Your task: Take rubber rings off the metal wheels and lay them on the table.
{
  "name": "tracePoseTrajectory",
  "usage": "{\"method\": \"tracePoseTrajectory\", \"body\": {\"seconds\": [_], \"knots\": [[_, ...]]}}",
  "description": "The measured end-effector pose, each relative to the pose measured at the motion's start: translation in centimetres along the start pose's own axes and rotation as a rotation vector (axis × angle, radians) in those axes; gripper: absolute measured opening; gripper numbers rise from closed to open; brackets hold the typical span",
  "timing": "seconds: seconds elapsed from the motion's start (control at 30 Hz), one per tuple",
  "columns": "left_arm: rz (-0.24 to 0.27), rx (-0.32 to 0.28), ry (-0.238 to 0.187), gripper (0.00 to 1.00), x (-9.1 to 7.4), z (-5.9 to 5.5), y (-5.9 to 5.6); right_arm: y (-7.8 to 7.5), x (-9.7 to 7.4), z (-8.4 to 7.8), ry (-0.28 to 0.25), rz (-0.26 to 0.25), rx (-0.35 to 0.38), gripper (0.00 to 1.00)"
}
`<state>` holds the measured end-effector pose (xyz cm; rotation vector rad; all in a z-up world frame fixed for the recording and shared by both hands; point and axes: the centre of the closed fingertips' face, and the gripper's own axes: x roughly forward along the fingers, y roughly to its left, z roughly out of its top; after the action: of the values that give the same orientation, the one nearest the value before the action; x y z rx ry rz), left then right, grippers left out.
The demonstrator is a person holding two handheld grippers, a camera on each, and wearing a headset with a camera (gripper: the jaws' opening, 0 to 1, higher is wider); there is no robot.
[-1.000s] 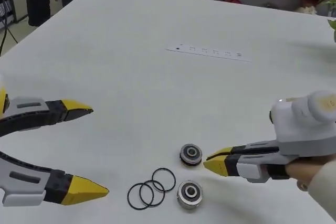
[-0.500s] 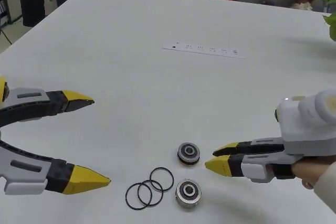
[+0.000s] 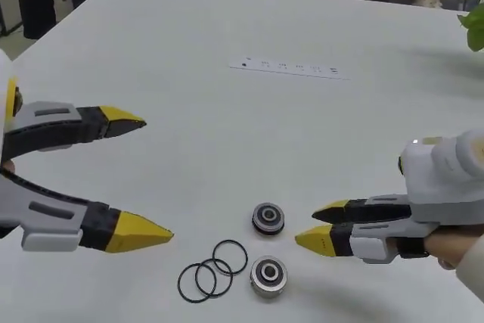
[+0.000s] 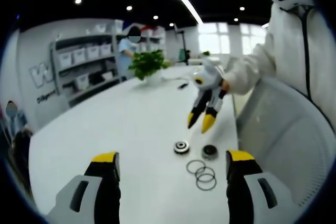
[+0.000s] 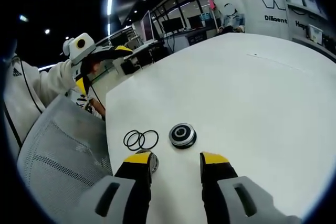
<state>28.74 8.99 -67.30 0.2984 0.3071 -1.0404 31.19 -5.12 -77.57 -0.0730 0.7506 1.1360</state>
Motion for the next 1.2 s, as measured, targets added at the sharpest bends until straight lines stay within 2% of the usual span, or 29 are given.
{"method": "tracePoseTrajectory", "body": {"seconds": [0.13,0.4,0.83,1.2], "knots": [[-0.008,0.007,-0.011,0.84,0.8,0.7,0.2,-0.1,0.0,-0.2,0.0,-0.002,0.002,0.32],[-0.055,0.032,-0.036,0.82,3.1,1.8,-0.2,-0.3,0.1,0.0,-0.015,-0.001,0.013,0.32],[-0.132,0.057,-0.037,0.78,7.1,1.6,-0.6,-0.4,0.6,0.1,-0.023,0.018,0.008,0.32],[-0.159,0.059,-0.038,0.68,9.8,0.8,-0.5,-0.6,1.2,0.3,-0.038,0.034,-0.016,0.32]]}}
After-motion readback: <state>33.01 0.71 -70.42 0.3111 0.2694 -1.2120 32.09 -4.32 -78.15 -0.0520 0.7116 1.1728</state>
